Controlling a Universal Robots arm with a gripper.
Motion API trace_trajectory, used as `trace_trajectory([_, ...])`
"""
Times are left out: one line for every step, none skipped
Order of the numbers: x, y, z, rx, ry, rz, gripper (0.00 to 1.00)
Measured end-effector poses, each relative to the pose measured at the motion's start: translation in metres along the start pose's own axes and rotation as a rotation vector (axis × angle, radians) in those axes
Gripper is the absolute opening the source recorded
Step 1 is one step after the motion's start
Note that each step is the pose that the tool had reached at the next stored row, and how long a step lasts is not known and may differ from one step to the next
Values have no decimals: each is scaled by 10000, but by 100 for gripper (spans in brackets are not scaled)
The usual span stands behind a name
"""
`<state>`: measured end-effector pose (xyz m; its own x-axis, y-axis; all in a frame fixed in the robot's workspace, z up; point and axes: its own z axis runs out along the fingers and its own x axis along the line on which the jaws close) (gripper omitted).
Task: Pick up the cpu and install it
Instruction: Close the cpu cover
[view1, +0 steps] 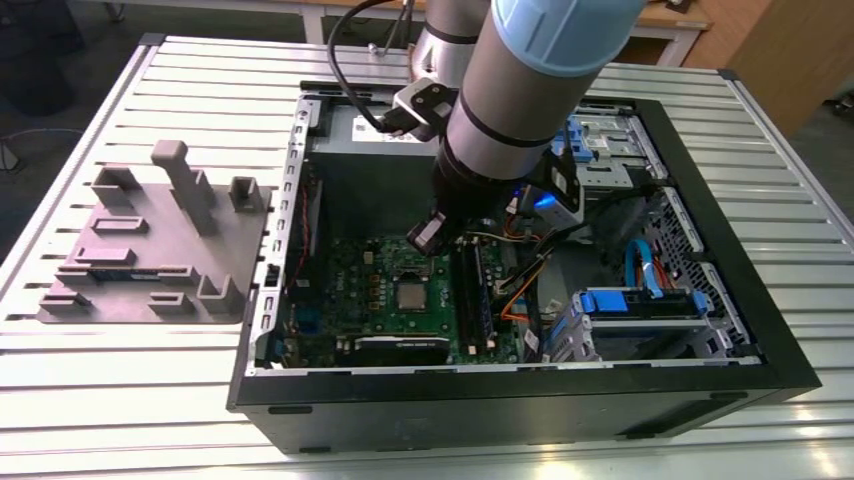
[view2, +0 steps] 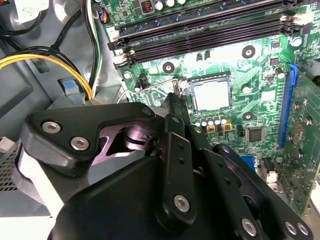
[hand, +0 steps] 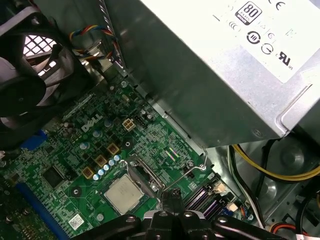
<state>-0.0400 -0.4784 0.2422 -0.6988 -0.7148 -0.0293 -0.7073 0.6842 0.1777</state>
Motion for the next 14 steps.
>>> trace_trajectory([1,-1,1,0,0,-1,10])
trace_trajectory([2,-2,2,0,-1,-1,10])
trace_trajectory([3,-3,4,-1,-1,0,10])
trace_trajectory([4,-4,4,0,0,-1,10])
trace_trajectory([4,-5,4,0,0,-1,10])
trace_trajectory([5,-5,4,1,2,-1,10])
trace_trajectory([6,-7,5,3,4,-2,10])
trace_trajectory([7,-8,5,6,7,-3,10])
trace_trajectory([8,-8,4,13,14,-2,10])
trace_trajectory([8,-9,5,21,23,-2,10])
trace_trajectory([9,-10,5,30,33,-1,10])
trace_trajectory([10,-11,6,34,37,-1,10])
trace_trajectory([12,-12,6,34,36,-2,10])
trace_trajectory([16,-13,7,34,36,-6,10])
